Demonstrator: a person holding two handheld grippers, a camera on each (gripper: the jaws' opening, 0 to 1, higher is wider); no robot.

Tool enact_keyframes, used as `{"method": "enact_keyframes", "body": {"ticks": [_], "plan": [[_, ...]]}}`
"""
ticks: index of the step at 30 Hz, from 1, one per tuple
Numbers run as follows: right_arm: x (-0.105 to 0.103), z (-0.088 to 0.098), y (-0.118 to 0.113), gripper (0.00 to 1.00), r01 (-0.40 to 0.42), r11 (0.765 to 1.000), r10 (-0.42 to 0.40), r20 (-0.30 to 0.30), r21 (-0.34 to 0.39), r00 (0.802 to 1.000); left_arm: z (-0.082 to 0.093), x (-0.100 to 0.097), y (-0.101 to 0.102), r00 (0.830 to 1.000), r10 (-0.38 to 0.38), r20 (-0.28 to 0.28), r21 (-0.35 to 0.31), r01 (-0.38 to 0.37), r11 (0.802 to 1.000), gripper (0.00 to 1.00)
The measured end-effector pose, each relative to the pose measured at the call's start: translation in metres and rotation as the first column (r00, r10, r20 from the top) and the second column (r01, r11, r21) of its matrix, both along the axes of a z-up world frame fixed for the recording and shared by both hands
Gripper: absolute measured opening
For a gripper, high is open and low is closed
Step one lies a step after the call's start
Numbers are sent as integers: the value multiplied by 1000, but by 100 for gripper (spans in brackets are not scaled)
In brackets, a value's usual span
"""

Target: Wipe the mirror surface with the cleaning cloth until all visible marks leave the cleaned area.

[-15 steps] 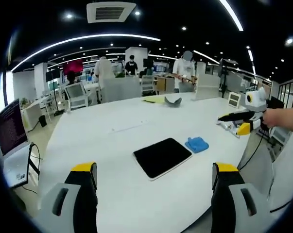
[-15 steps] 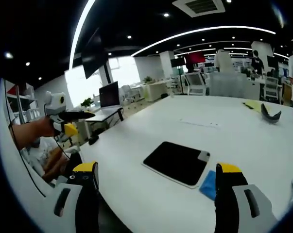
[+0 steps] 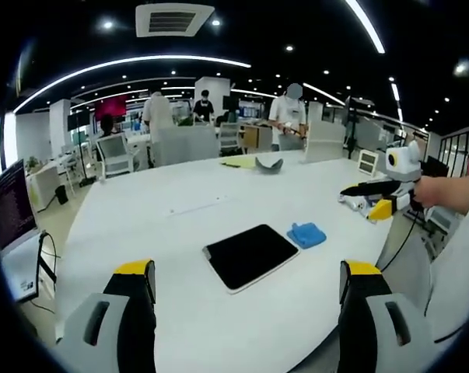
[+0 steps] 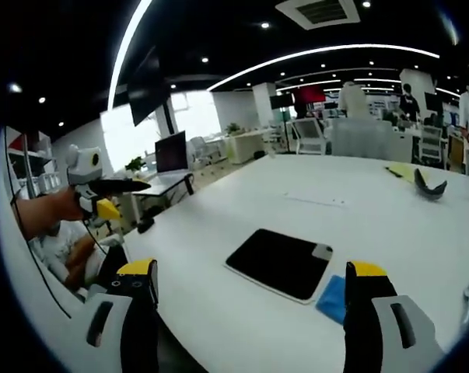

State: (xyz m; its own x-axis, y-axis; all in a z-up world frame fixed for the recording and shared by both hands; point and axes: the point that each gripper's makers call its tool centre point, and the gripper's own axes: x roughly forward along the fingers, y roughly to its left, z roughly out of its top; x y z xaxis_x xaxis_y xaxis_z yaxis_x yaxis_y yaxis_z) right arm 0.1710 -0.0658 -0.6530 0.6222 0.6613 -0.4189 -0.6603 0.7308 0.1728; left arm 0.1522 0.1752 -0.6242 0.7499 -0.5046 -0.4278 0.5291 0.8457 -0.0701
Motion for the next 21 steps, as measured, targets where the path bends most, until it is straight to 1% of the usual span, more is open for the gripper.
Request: {"method": "enact_keyframes", "body": {"ticks": [1,2,4,7,10,13,21], "plan": [[1,0,-2,100,-6,1000,7,23,-30,1000,0,0,0,1000,0,0,2,0,1000,99],[1,1,0,100,-11,1000,11,24,-20,1000,1,1,0,1000,0,2,0,0,1000,99],[1,2,2,100,-10,1000,10,4,7,1000,1,0,-1,1000,1,3,-7,-1,1000,99],[0,0,3,100,-21,1000,21,2,-7,1000,1,0,-2,1000,1,4,-6,-1,1000,99],[0,0,4,100,-24,1000,24,4,-1,1000,1,-1,-2,1000,5,1,-10,-5,1000,99],[-1,-4,3,100,-26,999,26,-6,-18,1000,1,-2,0,1000,9,3,-9,-9,1000,99],[-2,-3,3,100,-31,999,31,-13,-12,999,0,-4,1,1000,12,-1,-3,-12,1000,99]]}}
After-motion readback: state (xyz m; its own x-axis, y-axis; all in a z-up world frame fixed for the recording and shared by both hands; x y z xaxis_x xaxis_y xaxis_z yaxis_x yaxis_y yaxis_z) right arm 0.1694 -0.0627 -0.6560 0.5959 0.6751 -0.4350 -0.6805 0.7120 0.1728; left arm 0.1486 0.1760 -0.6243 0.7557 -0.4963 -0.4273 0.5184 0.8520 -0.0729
